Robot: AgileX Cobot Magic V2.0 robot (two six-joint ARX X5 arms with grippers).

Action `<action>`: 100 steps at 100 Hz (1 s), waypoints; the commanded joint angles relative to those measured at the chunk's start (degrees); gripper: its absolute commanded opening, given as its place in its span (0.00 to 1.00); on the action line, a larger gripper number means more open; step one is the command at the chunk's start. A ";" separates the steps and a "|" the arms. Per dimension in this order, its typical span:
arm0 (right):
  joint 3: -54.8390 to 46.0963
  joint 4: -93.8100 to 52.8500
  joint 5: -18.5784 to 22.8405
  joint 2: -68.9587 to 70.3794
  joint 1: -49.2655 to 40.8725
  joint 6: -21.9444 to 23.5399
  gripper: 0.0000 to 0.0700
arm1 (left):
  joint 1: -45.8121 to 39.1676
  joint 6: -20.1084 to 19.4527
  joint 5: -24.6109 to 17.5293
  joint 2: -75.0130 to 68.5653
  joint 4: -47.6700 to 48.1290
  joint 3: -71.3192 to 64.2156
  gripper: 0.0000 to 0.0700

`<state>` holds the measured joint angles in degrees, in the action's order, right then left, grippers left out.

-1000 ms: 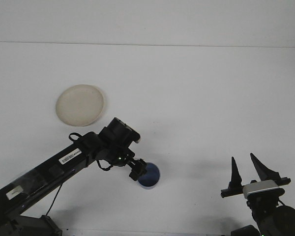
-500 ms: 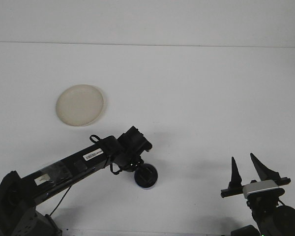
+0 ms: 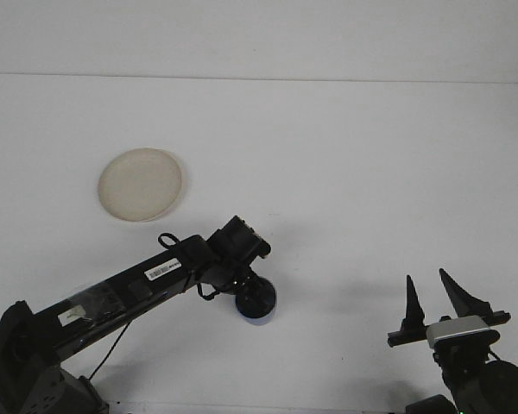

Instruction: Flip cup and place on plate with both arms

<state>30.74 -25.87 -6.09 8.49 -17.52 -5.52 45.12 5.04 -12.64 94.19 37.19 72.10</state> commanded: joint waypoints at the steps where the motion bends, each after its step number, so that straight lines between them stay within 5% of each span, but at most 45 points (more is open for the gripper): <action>1: 0.31 0.55 0.02 0.22 -0.09 0.98 0.52 | -0.81 -1.03 2.01 0.92 0.83 3.48 0.02; 15: 0.31 0.55 0.02 0.22 -0.09 0.98 0.52 | -5.55 -4.02 5.60 0.92 4.00 10.21 0.02; 65: 0.31 0.52 0.02 0.22 -0.09 1.01 0.52 | -39.56 -6.10 5.27 2.05 5.90 21.49 0.02; 100: 0.31 0.52 0.02 0.22 -0.09 1.01 0.52 | -49.37 -7.65 3.85 11.89 3.08 21.49 0.02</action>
<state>30.74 -25.89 -6.09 8.49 -17.52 -5.52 -3.97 -1.65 -7.79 104.22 41.50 92.66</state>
